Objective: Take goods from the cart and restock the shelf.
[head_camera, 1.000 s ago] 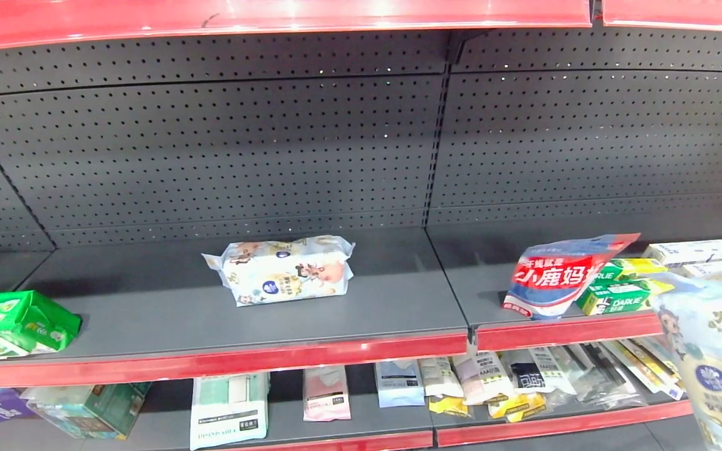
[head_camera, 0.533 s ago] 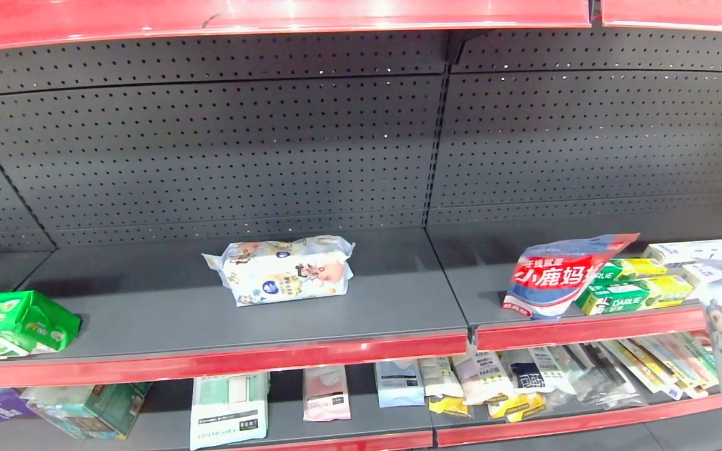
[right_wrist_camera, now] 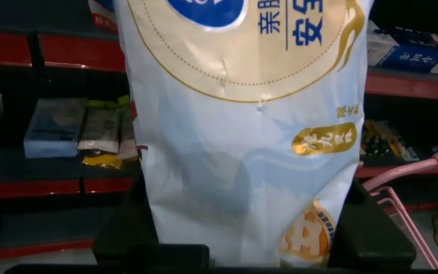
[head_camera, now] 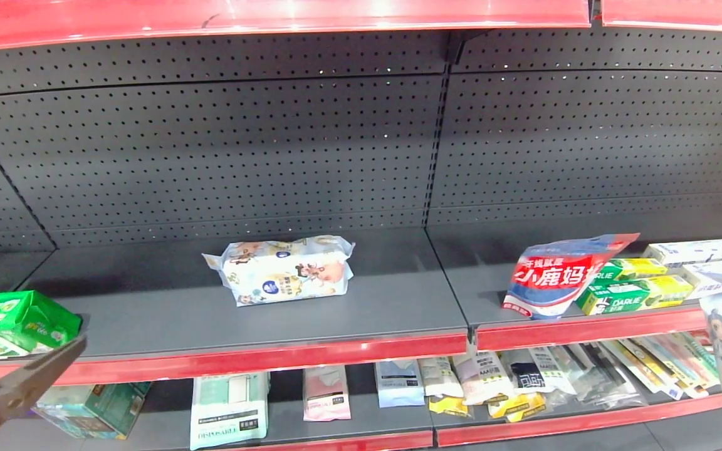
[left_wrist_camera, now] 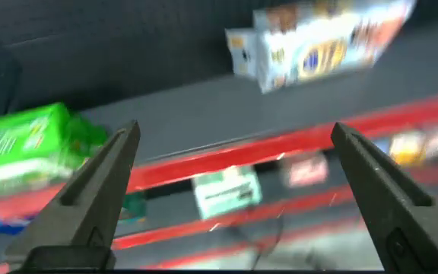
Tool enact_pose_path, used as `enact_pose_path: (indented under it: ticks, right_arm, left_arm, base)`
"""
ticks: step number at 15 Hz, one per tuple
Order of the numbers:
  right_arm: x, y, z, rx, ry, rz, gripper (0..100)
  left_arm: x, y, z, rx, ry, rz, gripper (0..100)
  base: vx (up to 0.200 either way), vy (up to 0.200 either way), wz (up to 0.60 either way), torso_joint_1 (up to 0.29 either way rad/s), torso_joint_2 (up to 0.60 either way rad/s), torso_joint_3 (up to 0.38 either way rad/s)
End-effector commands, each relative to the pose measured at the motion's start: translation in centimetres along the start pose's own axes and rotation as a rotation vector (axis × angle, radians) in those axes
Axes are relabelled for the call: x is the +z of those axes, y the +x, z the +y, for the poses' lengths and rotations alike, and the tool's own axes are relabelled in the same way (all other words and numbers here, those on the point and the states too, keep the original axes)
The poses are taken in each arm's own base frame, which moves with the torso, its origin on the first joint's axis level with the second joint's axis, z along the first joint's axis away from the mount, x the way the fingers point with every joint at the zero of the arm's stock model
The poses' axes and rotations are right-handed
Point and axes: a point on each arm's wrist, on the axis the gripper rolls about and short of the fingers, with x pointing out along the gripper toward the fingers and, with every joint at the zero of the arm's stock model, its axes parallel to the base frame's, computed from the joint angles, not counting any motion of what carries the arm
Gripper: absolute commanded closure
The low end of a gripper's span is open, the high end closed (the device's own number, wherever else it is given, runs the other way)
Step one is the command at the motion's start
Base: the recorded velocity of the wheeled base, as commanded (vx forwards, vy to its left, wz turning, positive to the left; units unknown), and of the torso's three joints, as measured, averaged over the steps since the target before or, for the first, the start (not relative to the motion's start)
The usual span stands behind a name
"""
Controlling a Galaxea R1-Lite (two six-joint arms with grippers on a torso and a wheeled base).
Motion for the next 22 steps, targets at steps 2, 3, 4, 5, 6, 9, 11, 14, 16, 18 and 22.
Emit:
enact_pose_path:
  ticks: [2,3,4,5,6,9,11,14,16,18,22]
  right_arm:
    - [0.0,0.0,0.0,0.0,-0.005,0.002,100]
    - [0.0,0.0,0.0,0.0,-0.006,0.002,100]
    - [0.0,0.0,0.0,-0.002,-0.008,0.003,100]
    - [0.0,0.0,0.0,-0.003,-0.008,0.003,100]
    - [0.0,0.0,0.0,-0.003,-0.008,0.003,100]
    - [0.0,0.0,0.0,-0.003,-0.011,0.005,100]
    - [0.0,0.0,0.0,-0.002,-0.013,0.006,100]
    - [0.0,0.0,0.0,-0.004,-0.014,0.005,100]
    - [0.0,0.0,0.0,-0.004,-0.022,0.005,100]
    - [0.0,0.0,0.0,-0.002,-0.025,0.006,100]
    - [0.1,0.0,0.0,-0.003,-0.025,0.005,100]
  left_arm:
    - [2.1,12.3,2.7,-0.206,0.151,0.221,0]
    - [2.1,13.6,2.8,-0.234,0.175,0.233,0]
    - [2.0,14.5,2.8,-0.271,0.209,0.235,0]
    - [1.7,15.6,2.8,-0.321,0.26,0.236,0]
    - [1.4,16.8,2.9,-0.352,0.326,0.24,0]
    - [1.7,20.2,2.5,-0.429,0.397,0.233,0]
    - [2.5,22.5,1.7,-0.46,0.431,0.21,0]
    - [3.0,24.5,0.6,-0.494,0.452,0.193,0]
    - [2.8,25.5,0.2,-0.508,0.454,0.201,0]
    - [2.9,26.7,0.2,-0.506,0.456,0.195,0]
    - [4.3,28.6,-0.3,-0.528,0.467,0.188,0]
  base:
    - [0.0,0.0,0.0,0.0,0.0,0.0]
    - [0.0,0.0,0.0,0.0,0.0,0.0]
    - [0.0,0.0,0.0,0.0,0.0,0.0]
    - [0.0,0.0,0.0,0.0,0.0,0.0]
    - [0.0,0.0,0.0,0.0,0.0,0.0]
    - [0.0,0.0,0.0,0.0,0.0,0.0]
    - [0.0,0.0,0.0,0.0,0.0,0.0]
    - [0.0,0.0,0.0,0.0,0.0,0.0]
    - [0.0,0.0,0.0,0.0,0.0,0.0]
    - [0.0,0.0,0.0,0.0,0.0,0.0]
    - [0.0,0.0,0.0,0.0,0.0,0.0]
